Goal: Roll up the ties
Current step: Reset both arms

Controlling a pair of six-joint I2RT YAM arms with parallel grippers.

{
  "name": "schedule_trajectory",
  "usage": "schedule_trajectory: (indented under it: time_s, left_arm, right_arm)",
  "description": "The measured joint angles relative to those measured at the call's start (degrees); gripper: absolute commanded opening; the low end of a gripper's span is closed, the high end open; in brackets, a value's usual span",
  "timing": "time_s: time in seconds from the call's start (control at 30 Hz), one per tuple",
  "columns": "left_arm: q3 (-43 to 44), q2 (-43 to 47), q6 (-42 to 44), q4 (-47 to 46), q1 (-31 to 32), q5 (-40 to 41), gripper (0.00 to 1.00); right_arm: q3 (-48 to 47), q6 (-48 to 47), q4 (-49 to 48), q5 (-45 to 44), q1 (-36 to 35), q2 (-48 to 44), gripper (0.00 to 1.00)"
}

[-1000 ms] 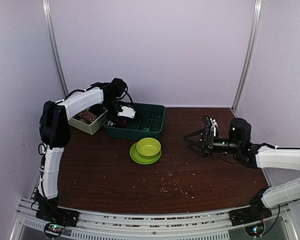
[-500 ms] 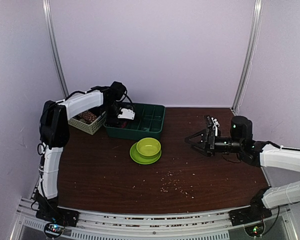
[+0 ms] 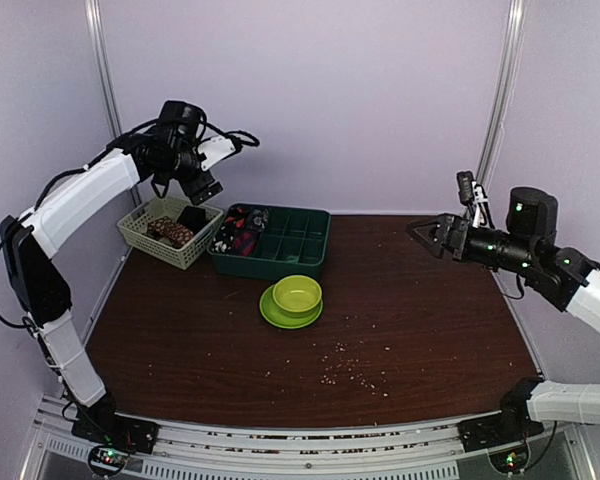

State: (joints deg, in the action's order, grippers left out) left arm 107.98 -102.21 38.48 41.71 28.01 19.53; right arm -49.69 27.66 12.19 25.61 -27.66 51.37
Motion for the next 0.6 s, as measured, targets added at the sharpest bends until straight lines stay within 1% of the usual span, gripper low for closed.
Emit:
schedule_trajectory:
  time_s: [0.07, 0.13, 0.3, 0.43, 0.6]
  left_arm:
    - [-0.61, 2.19, -6.8, 0.11, -0.02, 2.12, 0.98]
    - [-4.35, 5.31, -13.62, -0.63, -0.07, 3.39, 0.98]
    - [-24.33, 18.1, -32.65, -3.37, -0.11, 3.78, 0.98]
    - [-37.4, 26.14, -45.11, -5.73, -0.15, 0.26, 0.98]
    - [-51.01, 31.3, -54.42, -11.5, 1.88, -2.49, 0.98]
  right_arm:
    - [-0.09, -0.59, 1.73, -2.91, 0.22, -1.73, 0.99]
    - [0.15, -0.81, 2.71, -5.11, 0.5, -3.23, 1.0]
    - [3.34, -0.87, 2.95, -6.73, 0.83, -6.23, 1.0]
    - [8.68, -0.04, 1.92, -5.95, 0.87, -6.12, 1.0]
    - [16.59, 1.62, -0.74, -4.17, 0.94, -5.38, 0.99]
